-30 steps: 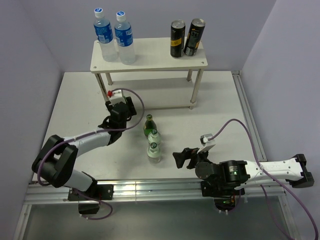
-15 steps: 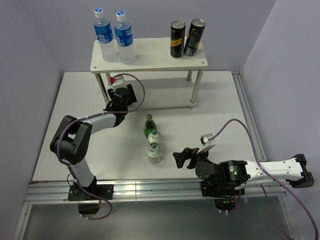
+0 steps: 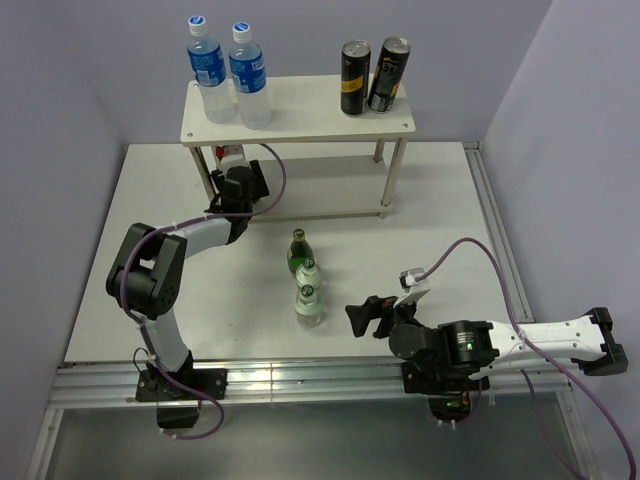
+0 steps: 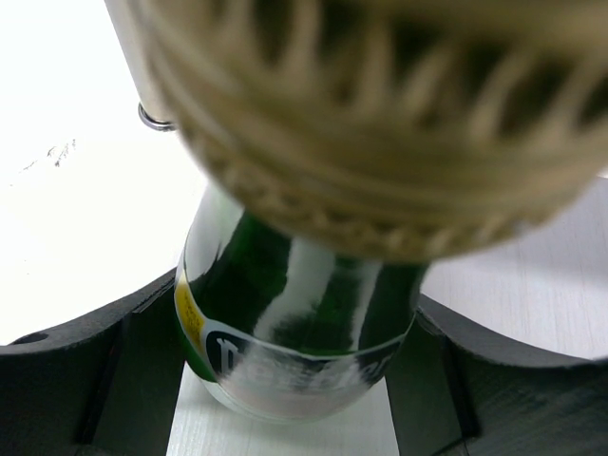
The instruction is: Place and organize the beverage onto the shelf
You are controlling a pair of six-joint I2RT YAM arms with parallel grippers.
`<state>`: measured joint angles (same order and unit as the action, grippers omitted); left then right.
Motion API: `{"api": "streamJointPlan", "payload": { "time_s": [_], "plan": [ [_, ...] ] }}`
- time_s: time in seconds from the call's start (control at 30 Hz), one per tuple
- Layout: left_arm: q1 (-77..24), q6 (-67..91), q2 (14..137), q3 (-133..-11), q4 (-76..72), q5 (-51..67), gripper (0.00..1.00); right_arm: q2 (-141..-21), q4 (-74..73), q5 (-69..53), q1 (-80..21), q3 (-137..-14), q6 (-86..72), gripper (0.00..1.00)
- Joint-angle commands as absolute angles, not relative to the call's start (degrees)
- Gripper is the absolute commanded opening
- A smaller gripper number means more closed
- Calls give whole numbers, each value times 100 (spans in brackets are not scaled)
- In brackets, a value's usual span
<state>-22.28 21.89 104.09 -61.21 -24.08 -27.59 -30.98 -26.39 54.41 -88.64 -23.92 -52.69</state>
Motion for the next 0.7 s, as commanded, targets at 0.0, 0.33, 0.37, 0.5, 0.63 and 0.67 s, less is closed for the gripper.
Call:
{"api": "streamJointPlan", "payload": {
  "time_s": [0.0, 0.33, 0.37, 0.5, 0.63, 0.67],
  "plan": [
    [-2188, 2136, 10354, -6408, -2979, -2611, 65, -3129, -2663, 5625, -8912, -2391, -5370, 100],
    [-2188, 2206, 10196, -6346, -2734, -2531, 99, -3103, -2716, 5651, -8912, -2400, -5432, 100],
    [-2180, 2215, 10161, -6302, -2716, -2531, 99, -3094, -2698, 5651, -8912, -2391, -5414, 100],
    [-2232, 2250, 9906, -6144, -2611, -2636, 99, -3059, -2663, 5651, -8903, -2364, -5379, 100],
    [-2346, 2294, 9660, -5819, -2575, -2733, 99, -3059, -2646, 5651, -8912, -2364, -5353, 100],
    [-2364, 2303, 9546, -5757, -2558, -2760, 99, -3059, -2646, 5651, -8903, -2364, -5353, 100]
  ]
}}
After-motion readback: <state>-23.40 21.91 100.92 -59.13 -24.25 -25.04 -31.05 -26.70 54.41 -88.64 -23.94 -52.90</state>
